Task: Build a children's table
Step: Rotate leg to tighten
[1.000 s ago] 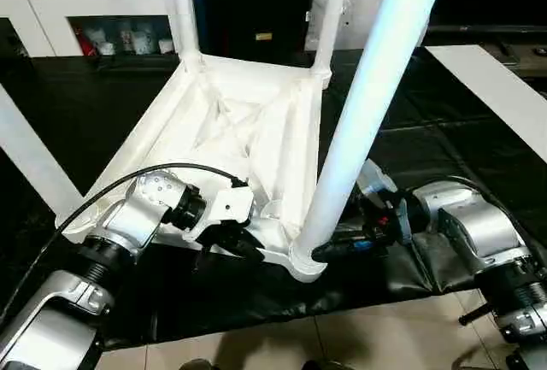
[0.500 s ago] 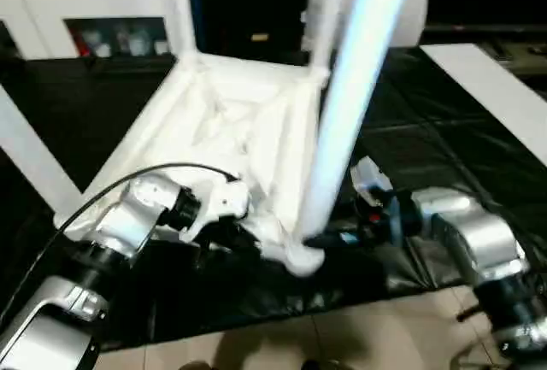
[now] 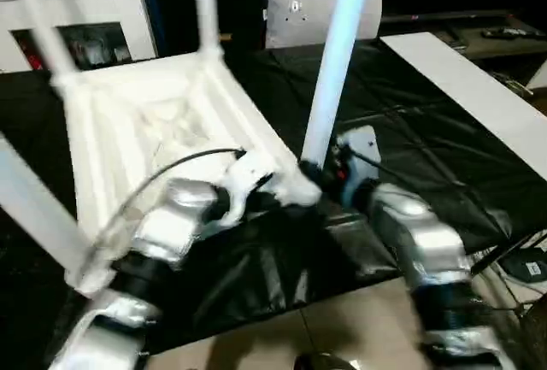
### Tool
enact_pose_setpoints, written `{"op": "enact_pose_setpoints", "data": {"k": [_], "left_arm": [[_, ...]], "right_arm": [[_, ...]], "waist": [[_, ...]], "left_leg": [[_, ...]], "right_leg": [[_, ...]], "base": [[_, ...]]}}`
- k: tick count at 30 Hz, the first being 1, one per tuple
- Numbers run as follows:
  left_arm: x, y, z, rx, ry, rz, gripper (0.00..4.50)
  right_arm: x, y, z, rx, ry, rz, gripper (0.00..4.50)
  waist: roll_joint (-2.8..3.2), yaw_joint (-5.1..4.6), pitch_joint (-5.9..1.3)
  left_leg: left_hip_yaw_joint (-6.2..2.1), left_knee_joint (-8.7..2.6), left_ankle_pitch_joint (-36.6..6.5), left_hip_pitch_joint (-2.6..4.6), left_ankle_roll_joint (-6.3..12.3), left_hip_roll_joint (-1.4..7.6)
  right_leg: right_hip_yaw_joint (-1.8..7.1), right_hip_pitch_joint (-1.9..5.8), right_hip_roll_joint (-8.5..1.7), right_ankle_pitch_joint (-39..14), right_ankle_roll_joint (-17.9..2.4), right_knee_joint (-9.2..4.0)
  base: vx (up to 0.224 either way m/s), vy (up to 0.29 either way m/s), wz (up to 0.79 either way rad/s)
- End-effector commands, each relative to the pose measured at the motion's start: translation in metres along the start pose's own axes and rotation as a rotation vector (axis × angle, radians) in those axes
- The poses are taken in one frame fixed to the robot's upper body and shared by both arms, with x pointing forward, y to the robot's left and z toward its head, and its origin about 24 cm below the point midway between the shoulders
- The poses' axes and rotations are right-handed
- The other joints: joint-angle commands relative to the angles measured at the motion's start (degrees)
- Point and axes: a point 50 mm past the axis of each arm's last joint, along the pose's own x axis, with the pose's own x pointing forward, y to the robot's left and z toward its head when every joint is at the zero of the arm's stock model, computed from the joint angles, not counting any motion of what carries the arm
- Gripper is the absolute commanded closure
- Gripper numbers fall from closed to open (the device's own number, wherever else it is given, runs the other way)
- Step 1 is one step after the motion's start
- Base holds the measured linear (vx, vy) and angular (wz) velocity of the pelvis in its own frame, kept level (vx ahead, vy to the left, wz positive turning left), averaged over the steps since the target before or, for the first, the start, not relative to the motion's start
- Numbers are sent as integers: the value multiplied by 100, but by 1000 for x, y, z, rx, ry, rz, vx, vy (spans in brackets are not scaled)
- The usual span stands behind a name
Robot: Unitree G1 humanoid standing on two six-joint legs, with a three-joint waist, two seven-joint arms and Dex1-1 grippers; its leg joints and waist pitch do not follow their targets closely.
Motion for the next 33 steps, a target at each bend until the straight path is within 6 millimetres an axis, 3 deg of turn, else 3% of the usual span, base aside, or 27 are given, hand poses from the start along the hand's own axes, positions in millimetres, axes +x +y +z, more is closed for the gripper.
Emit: {"op": "enact_pose_setpoints", "data": {"k": [1,2,3,7,12,16,21,27,28,29,30,31,33], "left_arm": [[11,-20,42,30,-179,-63,450],[13,-21,43,32,-181,-70,450],[14,-22,44,45,-178,-77,450],[10,-19,41,74,-154,-84,450],[3,-16,34,94,-126,-86,450],[-8,-8,19,131,-96,-131,450],[-22,-3,6,195,-77,-238,450],[-31,-3,0,273,-49,-366,450],[-35,-3,-3,299,-28,-415,450],[-35,-3,-3,299,-28,-415,450],[-40,-3,-9,351,12,-494,450],[-41,-3,-10,361,21,-509,450],[-45,-2,-13,395,40,-560,450]], "right_arm": [[11,25,-11,38,54,65,179],[12,26,-9,37,34,54,167],[13,28,-8,48,17,55,154],[9,28,-8,42,-8,60,121],[0,21,-7,61,-52,51,76],[-18,1,-6,25,-67,107,45],[-39,-11,-5,-120,-57,341,3],[-50,-20,-4,-187,12,503,3],[-53,-22,-3,-210,39,559,3],[-53,-22,-3,-210,39,559,3],[-58,-25,-3,-236,86,666,3],[-59,-25,-3,-238,100,701,3],[-63,-26,-3,-247,130,792,3]], "waist": [[7,21,-365],[16,40,-374],[44,48,-372],[41,87,-380],[63,115,-371],[59,129,-377],[30,202,-373],[58,256,-361],[20,297,-378],[27,312,-377],[23,341,-389],[-18,354,-383],[11,381,-375]], "left_leg": [[-26,-407,-1376,-12,178,52],[-12,-410,-1218,-25,252,55],[-10,-408,-1175,-31,272,51],[8,-410,-886,-62,395,56],[11,-427,-916,-47,398,75],[10,-431,-927,-40,413,94],[30,-416,-1063,-23,451,95],[28,-422,-1136,4,425,124],[21,-422,-1075,-4,430,131],[24,-420,-1073,7,431,133],[32,-410,-1083,38,450,133],[53,-412,-1046,36,457,146],[41,-415,-1126,32,465,149]], "right_leg": [[219,286,-227,-2659,-657,-492],[243,301,-220,-2245,-781,-448],[248,312,-221,-2130,-822,-430],[266,357,-234,-1730,-961,-391],[274,363,-234,-1695,-1013,-383],[287,365,-237,-1564,-1061,-364],[289,363,-248,-1863,-997,-398],[300,327,-251,-1857,-1068,-381],[298,349,-265,-1876,-1067,-362],[300,333,-262,-1873,-1063,-365],[301,319,-256,-1802,-1086,-360],[323,322,-265,-1710,-1144,-338],[312,335,-278,-1820,-1145,-345]], "base": [[0,0,0],[0,0,0],[0,0,0],[0,0,0],[0,0,0],[0,0,0],[0,0,0],[0,0,0],[0,0,0],[0,0,0],[0,0,0],[0,0,0],[0,0,0]]}}
